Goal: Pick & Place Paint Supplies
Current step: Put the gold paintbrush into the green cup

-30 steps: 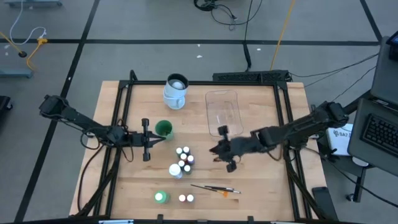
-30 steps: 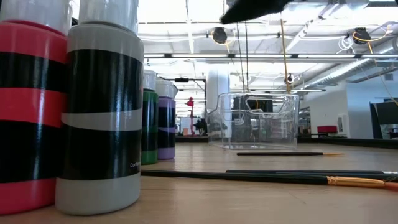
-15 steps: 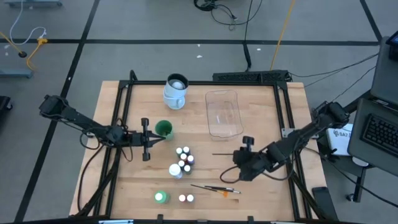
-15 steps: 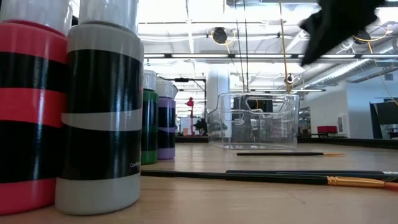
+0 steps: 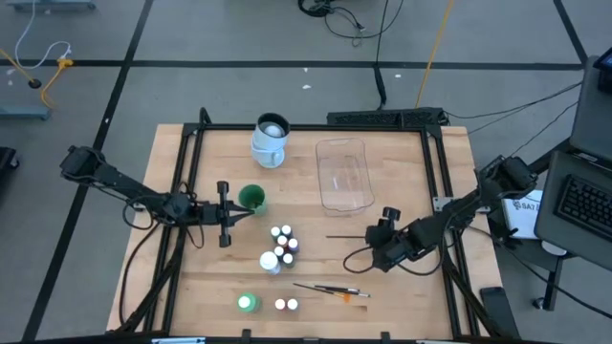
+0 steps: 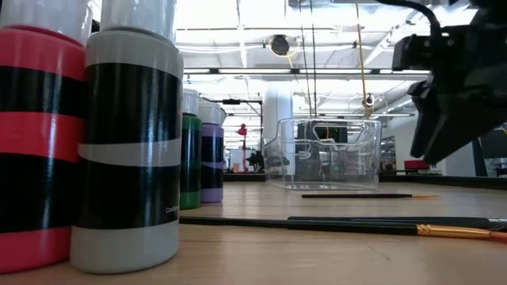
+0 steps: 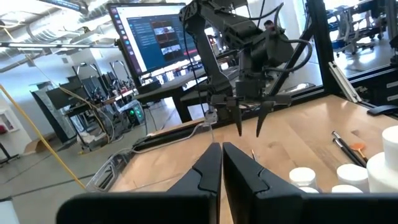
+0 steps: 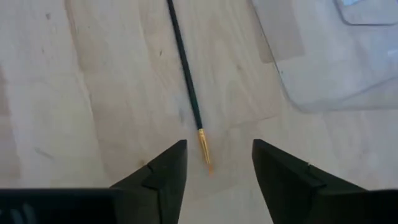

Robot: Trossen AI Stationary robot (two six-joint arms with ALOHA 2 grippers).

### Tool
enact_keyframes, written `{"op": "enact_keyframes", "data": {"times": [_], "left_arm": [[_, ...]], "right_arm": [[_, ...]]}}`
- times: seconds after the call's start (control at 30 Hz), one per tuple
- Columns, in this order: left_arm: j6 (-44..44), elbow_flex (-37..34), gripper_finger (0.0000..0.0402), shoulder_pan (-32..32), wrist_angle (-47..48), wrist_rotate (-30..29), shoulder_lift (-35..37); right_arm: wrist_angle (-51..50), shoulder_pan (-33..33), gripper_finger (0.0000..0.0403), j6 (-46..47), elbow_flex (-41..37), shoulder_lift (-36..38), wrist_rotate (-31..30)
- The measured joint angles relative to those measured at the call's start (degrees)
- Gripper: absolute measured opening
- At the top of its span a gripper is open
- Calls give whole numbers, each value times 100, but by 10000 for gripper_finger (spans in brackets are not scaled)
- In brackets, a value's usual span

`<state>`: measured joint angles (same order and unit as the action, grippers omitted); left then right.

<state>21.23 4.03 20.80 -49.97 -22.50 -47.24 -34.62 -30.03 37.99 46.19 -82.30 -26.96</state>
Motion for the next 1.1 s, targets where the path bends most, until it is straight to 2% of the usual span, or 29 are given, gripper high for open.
{"op": "enact_keyframes", "data": {"times": [0.17,0.5,0.8,1.1], "left_arm": [[18,0,21,0,2,0,0],[-33,0,21,0,36,2,0],[-39,2,21,0,41,3,0],[-91,2,21,0,29,5,0]], "right_arm": [[86,255,177,-11,-150,0,177],[543,604,175,-113,-595,2,899],[1420,607,158,-143,-993,-109,891],[1514,615,133,-351,-1028,-120,1203]]}}
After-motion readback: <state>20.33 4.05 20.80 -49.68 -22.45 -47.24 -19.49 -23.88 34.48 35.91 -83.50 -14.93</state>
